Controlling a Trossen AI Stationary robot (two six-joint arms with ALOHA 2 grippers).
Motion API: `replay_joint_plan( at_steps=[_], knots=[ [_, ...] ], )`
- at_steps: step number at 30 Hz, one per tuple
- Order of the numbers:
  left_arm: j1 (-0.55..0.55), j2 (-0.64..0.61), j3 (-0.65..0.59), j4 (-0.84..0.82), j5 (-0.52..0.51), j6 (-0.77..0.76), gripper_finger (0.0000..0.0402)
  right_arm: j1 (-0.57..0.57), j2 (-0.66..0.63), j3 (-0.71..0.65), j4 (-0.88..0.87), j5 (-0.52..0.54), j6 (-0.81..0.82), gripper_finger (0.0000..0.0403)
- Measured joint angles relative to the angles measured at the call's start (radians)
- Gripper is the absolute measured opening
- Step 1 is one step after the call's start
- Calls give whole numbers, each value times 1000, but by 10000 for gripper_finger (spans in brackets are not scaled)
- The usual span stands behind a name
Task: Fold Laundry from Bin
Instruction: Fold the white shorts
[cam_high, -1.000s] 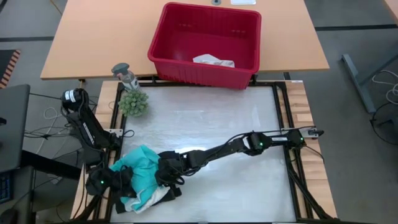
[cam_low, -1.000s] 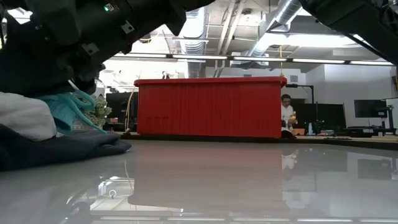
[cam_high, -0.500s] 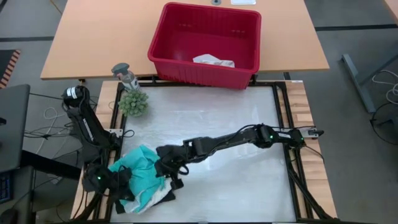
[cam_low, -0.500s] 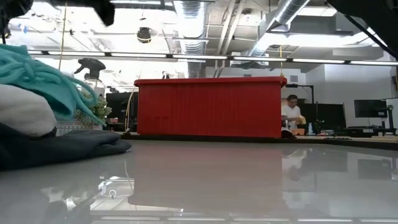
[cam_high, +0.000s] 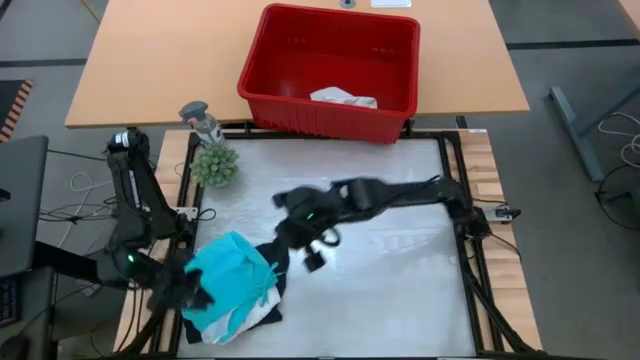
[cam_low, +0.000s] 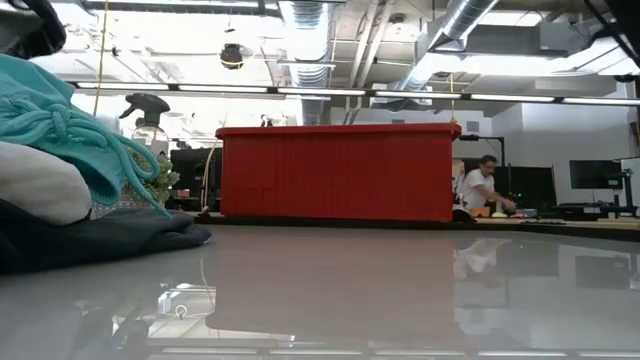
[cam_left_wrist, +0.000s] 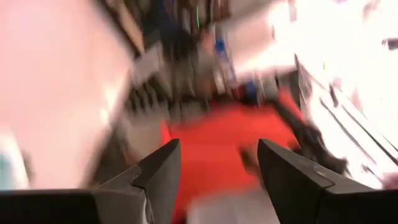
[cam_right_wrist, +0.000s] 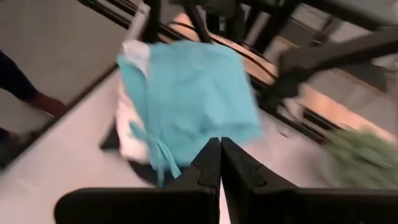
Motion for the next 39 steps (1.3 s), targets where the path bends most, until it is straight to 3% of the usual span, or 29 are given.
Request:
replay_joint_plan(
  at_steps=[5,8,12,17,21,27,33,39],
  knots=[
    [89,-75,80,2,-409,346,203,-39,-160,0,-192,113,-54,37],
    [146,-96,98,2,-637,334,204,-79,-245,0,-301,155,-56,37],
    [297,-110,97,-8,-638,281,204,-149,-340,0,-411,217,-36,37],
    [577,-98,97,-1,-615,231,204,-267,-433,0,-510,238,-32,37],
    [851,-78,97,62,-335,332,203,-366,-469,0,-559,238,-37,37],
    [1315,67,138,436,298,541,203,-533,-484,0,-606,237,-113,37],
    [1698,274,408,286,724,556,203,-726,-459,0,-601,136,-164,37],
    [1928,557,813,119,1049,767,204,-894,-418,0,-593,49,-152,37]
  ],
)
